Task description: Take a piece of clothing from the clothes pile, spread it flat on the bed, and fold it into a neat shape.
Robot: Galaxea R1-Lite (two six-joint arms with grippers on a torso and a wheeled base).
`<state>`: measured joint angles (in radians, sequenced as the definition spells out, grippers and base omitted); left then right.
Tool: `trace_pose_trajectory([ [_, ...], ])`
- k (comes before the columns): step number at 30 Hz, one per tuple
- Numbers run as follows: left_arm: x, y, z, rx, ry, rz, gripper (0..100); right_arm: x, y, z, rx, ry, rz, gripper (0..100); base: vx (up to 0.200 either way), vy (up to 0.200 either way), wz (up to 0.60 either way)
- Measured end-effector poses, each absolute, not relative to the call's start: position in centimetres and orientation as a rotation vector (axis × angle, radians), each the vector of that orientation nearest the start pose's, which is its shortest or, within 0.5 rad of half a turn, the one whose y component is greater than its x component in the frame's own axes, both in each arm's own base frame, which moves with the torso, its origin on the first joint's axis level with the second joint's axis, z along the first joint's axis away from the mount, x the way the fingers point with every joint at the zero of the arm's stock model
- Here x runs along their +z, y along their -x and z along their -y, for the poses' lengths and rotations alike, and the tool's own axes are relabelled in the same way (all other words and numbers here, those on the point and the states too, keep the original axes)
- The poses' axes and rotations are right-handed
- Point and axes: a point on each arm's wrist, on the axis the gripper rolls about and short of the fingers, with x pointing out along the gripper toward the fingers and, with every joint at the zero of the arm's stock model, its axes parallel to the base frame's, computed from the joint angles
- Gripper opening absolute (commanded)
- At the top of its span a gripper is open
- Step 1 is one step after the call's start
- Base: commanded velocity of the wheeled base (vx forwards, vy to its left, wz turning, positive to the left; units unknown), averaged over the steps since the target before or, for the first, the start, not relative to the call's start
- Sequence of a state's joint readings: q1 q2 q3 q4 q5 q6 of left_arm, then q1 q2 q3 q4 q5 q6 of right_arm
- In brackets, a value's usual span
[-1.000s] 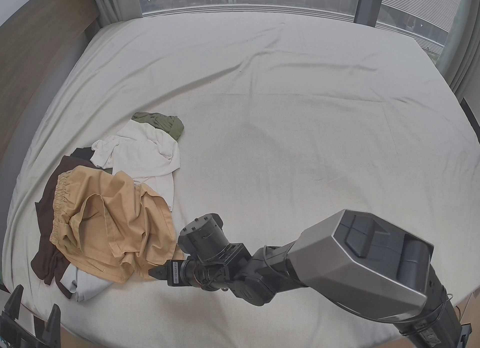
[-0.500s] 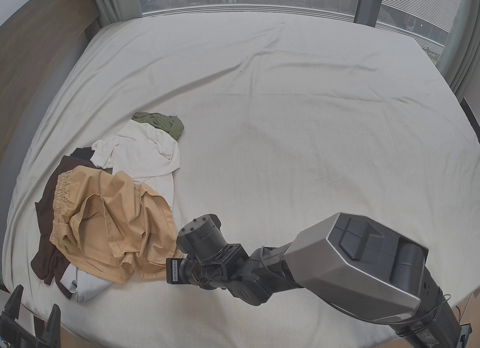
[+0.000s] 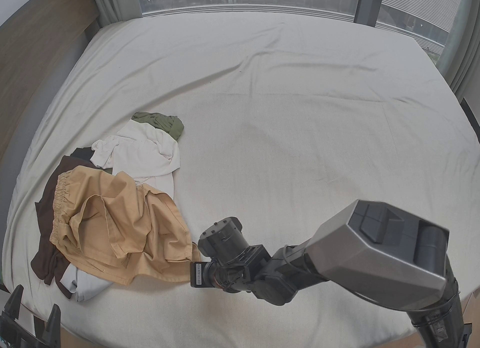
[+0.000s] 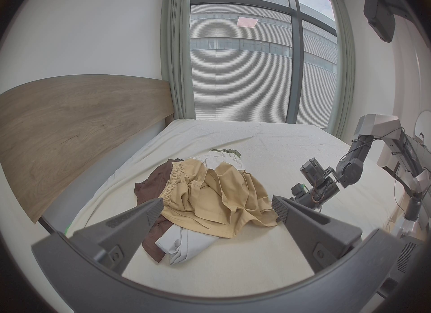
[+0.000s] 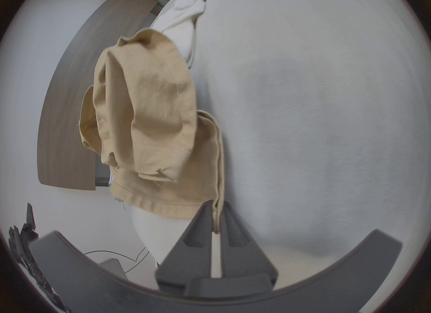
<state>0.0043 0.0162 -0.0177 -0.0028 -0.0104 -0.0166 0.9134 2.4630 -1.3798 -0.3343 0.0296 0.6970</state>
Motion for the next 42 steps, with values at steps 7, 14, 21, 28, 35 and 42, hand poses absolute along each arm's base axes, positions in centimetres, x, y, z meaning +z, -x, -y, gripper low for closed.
trace_pose_trajectory([
  [7, 8.1, 2.3, 0.0, -0.007, 0.017, 0.004, 100, 1.0, -28.0, -32.4, 0.545, -0.312, -0.934, 0, 0.000, 0.000, 0.00],
  [14, 8.1, 2.3, 0.0, -0.007, 0.017, 0.004, 100, 2.0, -28.4, -28.7, 0.487, -0.342, -0.912, 0, 0.000, 0.000, 0.00],
  [21, 8.1, 2.3, 0.0, -0.006, 0.016, 0.004, 100, 2.4, -28.0, -26.8, 0.464, -0.360, -0.894, 0, 0.000, 0.000, 0.00],
  [28, 8.1, 2.3, 0.0, -0.007, 0.017, 0.004, 100, 2.1, -27.1, -25.7, 0.450, -0.353, -0.902, 0, 0.000, 0.000, 0.00],
  [35, 8.1, 2.3, 0.0, -0.006, 0.017, 0.004, 100, 2.0, -26.1, -24.7, 0.411, -0.333, -0.908, 0, 0.000, 0.000, 0.00],
  [42, 8.1, 2.3, 0.0, -0.007, 0.017, 0.004, 100, 2.0, -25.2, -23.4, 0.409, -0.347, -0.888, 0, 0.000, 0.000, 0.00],
])
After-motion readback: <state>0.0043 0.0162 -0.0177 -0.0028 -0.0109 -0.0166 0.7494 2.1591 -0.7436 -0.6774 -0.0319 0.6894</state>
